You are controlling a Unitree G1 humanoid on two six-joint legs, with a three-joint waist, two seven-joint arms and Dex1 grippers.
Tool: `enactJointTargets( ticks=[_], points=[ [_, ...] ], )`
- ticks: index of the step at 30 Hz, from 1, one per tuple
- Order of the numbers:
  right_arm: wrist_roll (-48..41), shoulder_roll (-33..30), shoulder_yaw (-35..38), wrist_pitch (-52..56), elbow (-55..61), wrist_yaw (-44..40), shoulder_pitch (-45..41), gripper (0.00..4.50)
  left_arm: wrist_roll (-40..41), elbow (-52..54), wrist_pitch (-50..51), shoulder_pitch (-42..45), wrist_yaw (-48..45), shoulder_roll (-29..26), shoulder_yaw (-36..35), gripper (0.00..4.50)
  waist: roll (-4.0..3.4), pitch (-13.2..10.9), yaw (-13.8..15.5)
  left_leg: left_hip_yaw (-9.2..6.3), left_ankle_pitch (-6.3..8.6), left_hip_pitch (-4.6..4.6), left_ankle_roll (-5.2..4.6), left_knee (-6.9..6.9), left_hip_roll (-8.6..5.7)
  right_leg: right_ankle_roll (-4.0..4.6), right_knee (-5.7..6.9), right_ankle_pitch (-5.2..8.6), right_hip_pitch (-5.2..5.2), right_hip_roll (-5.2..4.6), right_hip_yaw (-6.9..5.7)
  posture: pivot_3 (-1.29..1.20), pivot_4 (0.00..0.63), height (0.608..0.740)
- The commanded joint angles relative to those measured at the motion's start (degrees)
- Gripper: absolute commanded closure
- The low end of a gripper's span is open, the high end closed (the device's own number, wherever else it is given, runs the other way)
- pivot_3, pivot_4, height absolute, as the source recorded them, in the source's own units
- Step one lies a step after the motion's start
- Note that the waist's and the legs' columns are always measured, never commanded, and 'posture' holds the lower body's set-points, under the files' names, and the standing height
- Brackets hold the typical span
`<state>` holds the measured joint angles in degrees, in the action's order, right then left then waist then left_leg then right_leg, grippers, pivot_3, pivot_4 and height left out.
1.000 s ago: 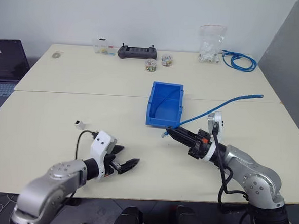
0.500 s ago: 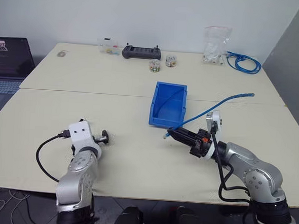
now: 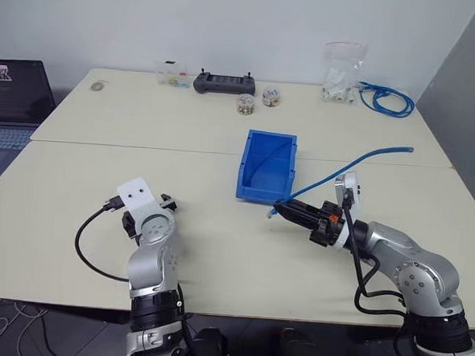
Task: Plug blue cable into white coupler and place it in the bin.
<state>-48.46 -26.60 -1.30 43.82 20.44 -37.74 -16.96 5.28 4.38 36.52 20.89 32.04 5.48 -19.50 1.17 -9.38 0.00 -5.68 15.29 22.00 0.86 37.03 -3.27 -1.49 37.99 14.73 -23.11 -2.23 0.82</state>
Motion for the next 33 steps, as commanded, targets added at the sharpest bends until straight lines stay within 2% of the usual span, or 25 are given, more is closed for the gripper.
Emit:
enactJointTargets(
  ticks=[1, 8, 24, 25, 26, 33],
  points=[
    [-0.3, -0.6, 1.2, -0.1, 0.9, -1.2, -1.2, 4.39, -0.9, -0.8, -2.5, 2.6, 3.5, 0.8, -1.9, 0.00, 0.02, 0.0, 0.0, 0.00, -0.01, 0.00, 0.01, 0.00, 0.00, 0.00, 0.00, 0.00, 0.00, 0.00, 0.00, 0.00, 0.150, 0.740],
    [0.0, -1.4, 1.6, 0.0, 0.6, -1.9, -1.4, 4.39, -1.0, -1.6, -3.8, 4.9, 6.0, 0.6, -3.4, 0.00, 0.09, -0.1, 0.0, 0.01, -0.12, 0.02, 0.21, 0.01, -0.02, 0.01, -0.01, -0.02, 0.00, 0.00, 0.00, 0.00, 0.150, 0.740],
    [0.1, -1.8, 1.4, 0.1, 0.2, -2.4, -1.6, 4.39, -0.3, -11.2, -9.2, 10.6, 7.3, -2.2, -6.3, 0.00, 0.25, -0.1, 0.1, 0.01, -0.19, 0.03, 0.34, 0.01, -0.03, -0.01, -0.01, -0.04, -0.02, -0.01, -0.01, 0.00, 0.150, 0.740],
    [0.1, -1.8, 1.5, 0.1, 0.2, -2.5, -1.6, 4.39, -0.2, -11.4, -9.4, 10.7, 7.4, -2.2, -6.4, 0.35, 0.26, -0.1, 0.1, 0.02, -0.20, 0.03, 0.34, 0.01, -0.03, -0.01, -0.01, -0.04, -0.02, -0.01, -0.01, 0.00, 0.150, 0.740],
    [0.1, -1.8, 1.5, 0.2, 0.2, -2.5, -1.6, 4.39, -0.2, -11.7, -9.5, 10.7, 7.5, -2.2, -6.4, 0.47, 0.27, -0.2, 0.1, 0.01, -0.20, 0.03, 0.34, 0.01, -0.03, -0.01, -0.01, -0.05, -0.02, -0.01, -0.01, 0.00, 0.150, 0.740],
    [0.3, -1.8, 1.5, 0.0, -0.3, -2.5, -1.7, 4.39, 0.0, -13.4, -11.0, 11.0, 7.6, -3.2, -6.7, 2.10, 0.27, -0.2, 0.1, 0.01, -0.22, 0.03, 0.38, 0.01, -0.03, -0.01, 0.00, -0.05, -0.02, -0.01, -0.01, 0.00, 0.150, 0.740]
  ],
)
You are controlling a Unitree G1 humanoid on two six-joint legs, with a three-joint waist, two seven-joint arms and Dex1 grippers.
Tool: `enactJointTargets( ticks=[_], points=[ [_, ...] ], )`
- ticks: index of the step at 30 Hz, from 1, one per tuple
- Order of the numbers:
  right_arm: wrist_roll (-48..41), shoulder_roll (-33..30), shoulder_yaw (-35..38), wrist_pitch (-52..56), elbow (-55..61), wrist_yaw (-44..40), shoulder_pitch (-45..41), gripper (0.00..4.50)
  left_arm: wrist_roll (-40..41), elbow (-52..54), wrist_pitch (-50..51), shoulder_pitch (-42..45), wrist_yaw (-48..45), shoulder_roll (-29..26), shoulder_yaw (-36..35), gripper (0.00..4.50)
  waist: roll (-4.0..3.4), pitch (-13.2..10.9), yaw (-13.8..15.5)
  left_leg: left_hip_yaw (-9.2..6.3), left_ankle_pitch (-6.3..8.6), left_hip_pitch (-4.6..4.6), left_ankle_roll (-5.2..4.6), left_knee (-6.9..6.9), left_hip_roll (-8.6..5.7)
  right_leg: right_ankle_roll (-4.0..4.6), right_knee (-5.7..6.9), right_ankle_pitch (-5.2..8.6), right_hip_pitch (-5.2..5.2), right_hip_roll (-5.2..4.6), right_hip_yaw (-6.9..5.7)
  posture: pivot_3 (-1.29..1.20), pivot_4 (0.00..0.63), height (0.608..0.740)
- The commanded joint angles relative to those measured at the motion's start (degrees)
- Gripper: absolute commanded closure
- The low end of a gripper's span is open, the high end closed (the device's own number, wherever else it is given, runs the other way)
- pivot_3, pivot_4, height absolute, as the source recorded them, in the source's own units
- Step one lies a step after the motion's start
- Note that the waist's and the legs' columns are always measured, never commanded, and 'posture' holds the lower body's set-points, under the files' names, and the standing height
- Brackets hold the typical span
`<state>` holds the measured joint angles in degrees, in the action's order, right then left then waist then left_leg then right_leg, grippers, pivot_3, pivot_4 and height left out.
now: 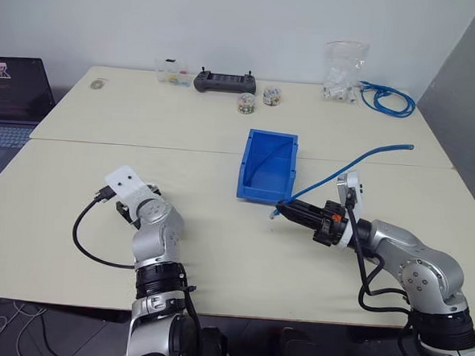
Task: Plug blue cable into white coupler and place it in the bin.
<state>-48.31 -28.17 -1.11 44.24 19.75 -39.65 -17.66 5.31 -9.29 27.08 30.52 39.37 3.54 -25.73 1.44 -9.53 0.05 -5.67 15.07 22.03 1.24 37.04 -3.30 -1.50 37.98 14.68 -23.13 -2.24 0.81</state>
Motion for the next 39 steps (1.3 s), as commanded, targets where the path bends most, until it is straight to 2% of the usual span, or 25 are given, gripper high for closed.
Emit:
enactJointTargets(
  ticks=[1, 6, 10, 13, 18, 22, 24, 28, 32, 39],
  points=[
    [0.2, -0.2, 1.4, -0.4, 0.3, -0.6, -1.0, 4.39, 0.1, 0.0, -1.7, 1.4, 0.3, -1.5, -0.7, 2.32, 0.00, 0.0, 0.0, 0.00, 0.00, 0.00, 0.00, 0.00, 0.00, 0.00, 0.00, 0.00, 0.00, 0.00, 0.01, 0.00, 0.150, 0.740],
    [0.3, -0.3, 1.4, -0.6, 0.0, -0.8, -1.1, 4.39, 0.2, -0.1, -1.9, 0.8, 0.1, -2.0, -0.8, 3.44, 0.00, 0.0, 0.0, -0.01, -0.01, 0.00, 0.01, 0.00, 0.00, 0.00, 0.01, 0.00, -0.01, 0.00, 0.00, 0.00, 0.150, 0.740],
    [0.5, -0.2, 1.3, -0.8, 0.0, -0.8, -1.0, 4.39, 0.4, 1.2, -0.7, -0.6, -1.7, -2.5, -0.4, 3.47, 0.01, 0.0, 0.0, -0.01, -0.01, 0.01, 0.01, 0.00, -0.01, 0.00, 0.00, -0.01, -0.01, 0.00, 0.00, 0.00, 0.150, 0.740],
    [0.7, 0.0, 1.4, -0.9, 0.1, -0.5, -0.9, 4.39, 1.4, 4.6, 2.0, -3.3, -7.0, -4.0, 1.2, 3.47, 0.00, 0.0, -0.1, 0.01, -0.01, -0.01, 0.01, -0.01, 0.00, 0.00, 0.02, -0.01, -0.02, 0.00, 0.00, 0.00, 0.150, 0.740],
    [2.1, -0.1, 2.0, -1.8, 1.7, 0.8, 0.9, 4.39, 7.6, 15.1, 11.6, -11.6, -31.3, -14.3, 10.7, 3.47, 0.00, 0.0, -0.3, -0.01, -0.05, -0.01, 0.08, -0.03, 0.02, 0.01, 0.06, -0.01, -0.04, 0.02, 0.02, 0.00, 0.150, 0.740],
    [3.2, -0.6, 2.5, -2.4, 4.7, 2.1, 4.0, 4.39, 16.7, 20.9, 21.0, -15.5, -54.7, -27.1, 19.0, 3.47, -0.01, 0.0, -0.1, -0.05, -0.05, -0.01, 0.09, -0.04, 0.01, 0.02, 0.03, 0.00, -0.04, 0.02, 0.02, 0.00, 0.150, 0.740],
    [3.7, -0.8, 2.7, -2.7, 6.3, 2.9, 5.6, 4.39, 17.6, 21.8, 21.0, -15.0, -65.5, -34.2, 24.4, 3.47, -0.02, 0.0, -0.1, -0.07, -0.05, 0.01, 0.09, -0.04, 0.00, 0.02, 0.02, 0.01, -0.03, 0.02, 0.00, 0.00, 0.150, 0.740],
    [6.7, -1.6, 1.3, -4.2, 9.7, 3.5, 9.1, 4.39, 16.4, 21.1, 14.5, -11.5, -83.4, -43.4, 34.0, 3.47, -0.04, 0.0, -0.2, -0.03, -0.03, 0.00, 0.05, -0.06, 0.02, 0.07, -0.01, 0.04, -0.03, 0.01, 0.04, 0.00, 0.150, 0.740],
    [8.9, -1.7, 0.1, -5.5, 12.0, 3.7, 10.9, 4.39, 13.9, 19.6, 6.9, -7.0, -98.8, -47.9, 43.0, 3.47, -0.10, -0.1, -0.3, -0.03, 0.03, -0.01, -0.05, -0.10, 0.08, 0.12, -0.02, 0.07, -0.05, 0.02, 0.03, 0.00, 0.150, 0.740],
    [12.5, -1.2, -1.9, -7.7, 13.6, 4.1, 11.9, 4.39, 6.2, 11.6, -4.6, 0.0, -109.7, -45.0, 52.7, 3.47, -0.11, -0.1, -0.4, -0.05, 0.09, 0.01, -0.18, -0.08, 0.09, 0.06, -0.01, 0.11, -0.05, 0.04, 0.02, 0.00, 0.150, 0.740]
  ],
)
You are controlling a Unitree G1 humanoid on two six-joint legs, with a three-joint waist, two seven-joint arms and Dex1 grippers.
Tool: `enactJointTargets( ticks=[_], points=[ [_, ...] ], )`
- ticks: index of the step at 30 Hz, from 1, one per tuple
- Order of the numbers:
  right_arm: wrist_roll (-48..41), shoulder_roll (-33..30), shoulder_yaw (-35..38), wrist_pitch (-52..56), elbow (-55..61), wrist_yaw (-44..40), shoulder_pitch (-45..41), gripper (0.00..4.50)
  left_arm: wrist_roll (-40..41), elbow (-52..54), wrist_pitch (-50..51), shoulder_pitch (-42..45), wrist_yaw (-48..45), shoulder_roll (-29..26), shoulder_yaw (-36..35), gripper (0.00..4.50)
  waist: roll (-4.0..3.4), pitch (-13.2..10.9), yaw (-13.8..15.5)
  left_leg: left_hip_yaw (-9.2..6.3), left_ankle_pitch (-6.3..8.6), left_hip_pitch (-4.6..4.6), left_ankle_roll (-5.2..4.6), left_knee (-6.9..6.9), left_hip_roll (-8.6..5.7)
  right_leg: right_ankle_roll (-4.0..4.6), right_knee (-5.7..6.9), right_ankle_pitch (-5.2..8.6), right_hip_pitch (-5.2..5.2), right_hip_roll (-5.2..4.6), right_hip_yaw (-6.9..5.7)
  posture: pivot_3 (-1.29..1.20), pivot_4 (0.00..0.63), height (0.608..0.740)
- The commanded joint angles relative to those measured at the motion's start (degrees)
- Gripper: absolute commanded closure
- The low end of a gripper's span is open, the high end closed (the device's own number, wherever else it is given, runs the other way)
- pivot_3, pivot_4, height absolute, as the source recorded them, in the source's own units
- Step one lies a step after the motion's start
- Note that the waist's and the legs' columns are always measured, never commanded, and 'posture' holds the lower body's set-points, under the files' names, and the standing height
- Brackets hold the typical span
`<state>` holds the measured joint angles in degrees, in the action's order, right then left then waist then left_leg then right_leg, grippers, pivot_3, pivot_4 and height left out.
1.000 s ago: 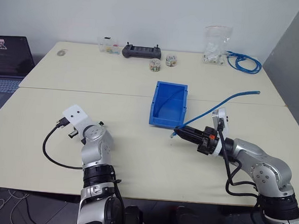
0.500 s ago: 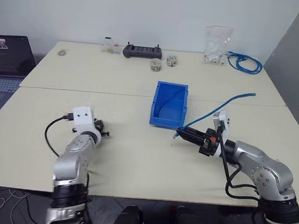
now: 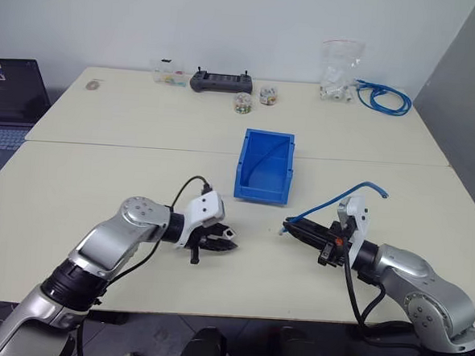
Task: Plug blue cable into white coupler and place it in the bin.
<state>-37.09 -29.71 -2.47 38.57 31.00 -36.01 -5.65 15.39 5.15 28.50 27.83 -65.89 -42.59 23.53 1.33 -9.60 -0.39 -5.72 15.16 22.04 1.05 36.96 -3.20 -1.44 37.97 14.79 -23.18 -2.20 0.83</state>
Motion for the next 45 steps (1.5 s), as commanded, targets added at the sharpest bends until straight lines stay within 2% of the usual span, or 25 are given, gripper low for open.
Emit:
enactJointTargets(
  ticks=[1, 7, 14, 19, 31, 45],
  points=[
    [1.4, 0.6, -0.8, -2.0, 2.4, 0.7, -0.3, 4.39, -5.2, -4.5, -8.0, 3.4, -5.5, 1.7, 4.7, 3.47, 0.00, 0.0, 0.0, 0.01, 0.00, 0.00, 0.00, 0.01, 0.00, 0.01, 0.00, 0.00, 0.00, 0.00, 0.01, 0.00, 0.150, 0.740],
    [4.4, 2.0, -5.5, -2.6, 1.3, -0.2, -3.9, 4.39, -9.9, -12.4, -14.8, 6.0, -9.9, 5.4, 8.1, 3.47, -0.02, 0.0, 0.0, 0.00, 0.00, -0.02, -0.02, 0.02, -0.02, -0.01, 0.01, 0.01, 0.02, -0.01, 0.01, 0.00, 0.150, 0.740],
    [6.7, 4.0, -12.4, -3.3, -3.5, -4.6, -10.1, 4.39, -12.0, -17.2, -18.1, 7.4, -13.6, 7.0, 7.7, 3.47, 0.00, 0.1, 0.0, -0.01, -0.01, -0.03, -0.04, 0.06, -0.07, 0.01, 0.02, -0.01, 0.05, -0.01, -0.01, 0.00, 0.150, 0.740],
    [9.5, 4.8, -15.8, -6.2, -7.5, -7.7, -11.5, 4.39, -13.0, -18.9, -19.6, 7.6, -14.6, 7.5, 7.2, 3.47, 0.00, 0.1, -0.1, -0.03, -0.01, -0.05, -0.04, 0.07, -0.08, 0.02, 0.04, -0.02, 0.06, -0.01, -0.01, 0.00, 0.150, 0.740],
    [16.2, 5.6, -18.6, -13.8, -16.7, -13.2, -13.7, 4.39, -14.6, -21.0, -21.9, 7.6, -15.9, 8.0, 6.6, 3.47, -0.03, 0.1, -0.5, -0.04, -0.01, -0.11, -0.04, 0.07, -0.08, 0.04, 0.11, -0.03, 0.06, 0.00, -0.02, 0.00, 0.150, 0.740],
    [22.2, 5.3, -21.1, -21.1, -21.8, -17.5, -13.4, 4.39, -14.4, -21.4, -21.9, 7.4, -16.6, 7.8, 5.8, 3.47, -0.22, 0.3, -0.9, -0.04, -0.01, -0.17, -0.04, 0.07, -0.08, 0.03, 0.14, -0.03, 0.11, 0.01, -0.01, 0.00, 0.150, 0.740]
  ],
)
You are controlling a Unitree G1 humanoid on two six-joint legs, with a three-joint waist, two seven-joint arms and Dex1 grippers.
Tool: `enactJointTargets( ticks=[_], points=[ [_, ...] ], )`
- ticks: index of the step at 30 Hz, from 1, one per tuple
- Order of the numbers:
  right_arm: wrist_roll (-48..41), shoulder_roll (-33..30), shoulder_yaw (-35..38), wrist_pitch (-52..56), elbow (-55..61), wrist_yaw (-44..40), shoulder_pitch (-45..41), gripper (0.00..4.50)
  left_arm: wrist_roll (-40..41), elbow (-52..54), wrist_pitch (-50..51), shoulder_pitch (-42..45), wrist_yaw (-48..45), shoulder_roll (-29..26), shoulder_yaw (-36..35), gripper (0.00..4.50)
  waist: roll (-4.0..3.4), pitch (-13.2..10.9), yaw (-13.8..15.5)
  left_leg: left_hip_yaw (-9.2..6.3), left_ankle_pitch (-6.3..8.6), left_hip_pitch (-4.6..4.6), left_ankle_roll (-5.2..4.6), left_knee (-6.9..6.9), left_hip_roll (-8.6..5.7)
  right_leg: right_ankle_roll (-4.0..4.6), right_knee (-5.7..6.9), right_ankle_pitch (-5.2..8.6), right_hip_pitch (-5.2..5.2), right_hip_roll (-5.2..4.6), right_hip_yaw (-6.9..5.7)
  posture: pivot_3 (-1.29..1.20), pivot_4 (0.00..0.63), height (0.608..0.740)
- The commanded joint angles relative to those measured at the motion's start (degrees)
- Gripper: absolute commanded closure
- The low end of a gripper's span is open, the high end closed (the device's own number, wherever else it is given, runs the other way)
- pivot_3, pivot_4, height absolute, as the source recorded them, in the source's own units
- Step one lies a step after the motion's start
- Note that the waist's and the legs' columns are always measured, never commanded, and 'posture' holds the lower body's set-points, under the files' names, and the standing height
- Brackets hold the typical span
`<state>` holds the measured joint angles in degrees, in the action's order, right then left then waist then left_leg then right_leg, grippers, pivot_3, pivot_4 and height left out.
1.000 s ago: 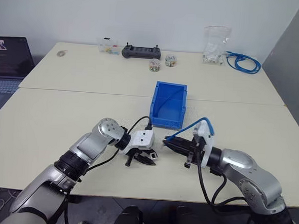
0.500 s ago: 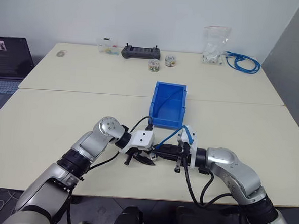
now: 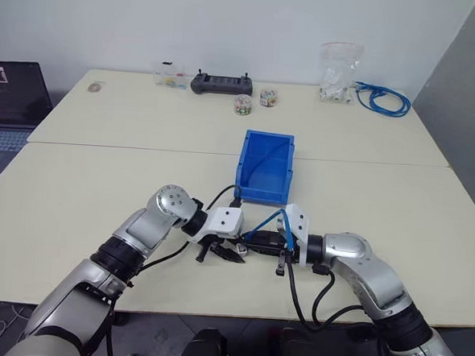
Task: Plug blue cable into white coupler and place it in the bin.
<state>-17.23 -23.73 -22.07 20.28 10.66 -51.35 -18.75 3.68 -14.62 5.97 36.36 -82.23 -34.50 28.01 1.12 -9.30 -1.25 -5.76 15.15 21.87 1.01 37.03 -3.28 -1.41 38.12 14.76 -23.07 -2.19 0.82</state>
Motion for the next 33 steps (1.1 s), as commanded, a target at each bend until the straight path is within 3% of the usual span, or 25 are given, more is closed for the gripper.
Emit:
enactJointTargets(
  ticks=[1, 10, 15, 23, 28, 33],
  points=[
    [3.0, -0.8, -2.0, -3.8, -2.0, -2.9, -0.5, 4.39, -2.7, -1.7, 0.6, -1.2, -0.3, -0.2, 1.3, 3.47, -0.03, 0.0, -0.1, 0.00, 0.00, -0.01, 0.00, 0.00, 0.00, -0.01, 0.00, 0.00, 0.01, 0.01, 0.00, 0.00, 0.150, 0.740],
    [4.3, 1.3, -3.6, -7.2, -11.2, -8.3, -5.9, 4.39, -3.0, -1.9, -0.3, -1.2, -1.1, 0.0, 1.1, 3.47, -0.08, 0.2, -0.4, 0.00, 0.00, -0.17, 0.00, -0.01, 0.03, 0.01, 0.01, 0.00, 0.14, 0.06, 0.00, 0.00, 0.150, 0.740],
    [4.5, 0.4, -5.1, -6.5, -13.7, -13.6, -7.6, 4.39, -3.2, -1.9, -1.0, -1.3, -1.4, -0.1, 0.9, 3.47, -0.09, 0.2, -0.5, -0.03, 0.05, -0.92, -0.06, -0.11, 0.03, -0.17, -0.09, 0.18, 0.93, 0.07, -0.02, 0.00, 0.150, 0.740],
    [5.4, 2.0, -5.4, -7.4, -16.7, -14.8, -8.5, 4.39, -3.2, -1.6, -1.4, -1.8, -1.0, -0.2, 0.4, 3.47, -0.11, 0.2, -0.5, -0.04, 0.06, -0.94, -0.08, -0.11, 0.04, -0.18, -0.09, 0.18, 0.92, 0.05, 0.01, 0.00, 0.150, 0.740],
    [5.3, 3.4, -8.0, -4.0, -18.1, -17.7, -10.1, 4.39, -3.3, -1.4, -1.2, -2.1, -1.2, -0.1, 0.1, 3.47, -0.16, 0.2, -0.6, -0.04, 0.06, -0.96, -0.08, -0.11, 0.05, -0.18, -0.07, 0.18, 0.92, 0.06, 0.02, 0.00, 0.150, 0.740],
    [10.5, 2.6, -12.7, -5.5, -21.2, -20.3, -11.2, 4.39, -3.4, -1.2, -0.8, -2.0, -1.4, 0.1, 0.1, 3.47, -0.23, 0.4, -0.6, -0.04, 0.06, -1.00, -0.08, -0.14, 0.05, -0.18, -0.07, 0.18, 0.93, 0.06, 0.02, 0.00, 0.150, 0.740]
  ],
)
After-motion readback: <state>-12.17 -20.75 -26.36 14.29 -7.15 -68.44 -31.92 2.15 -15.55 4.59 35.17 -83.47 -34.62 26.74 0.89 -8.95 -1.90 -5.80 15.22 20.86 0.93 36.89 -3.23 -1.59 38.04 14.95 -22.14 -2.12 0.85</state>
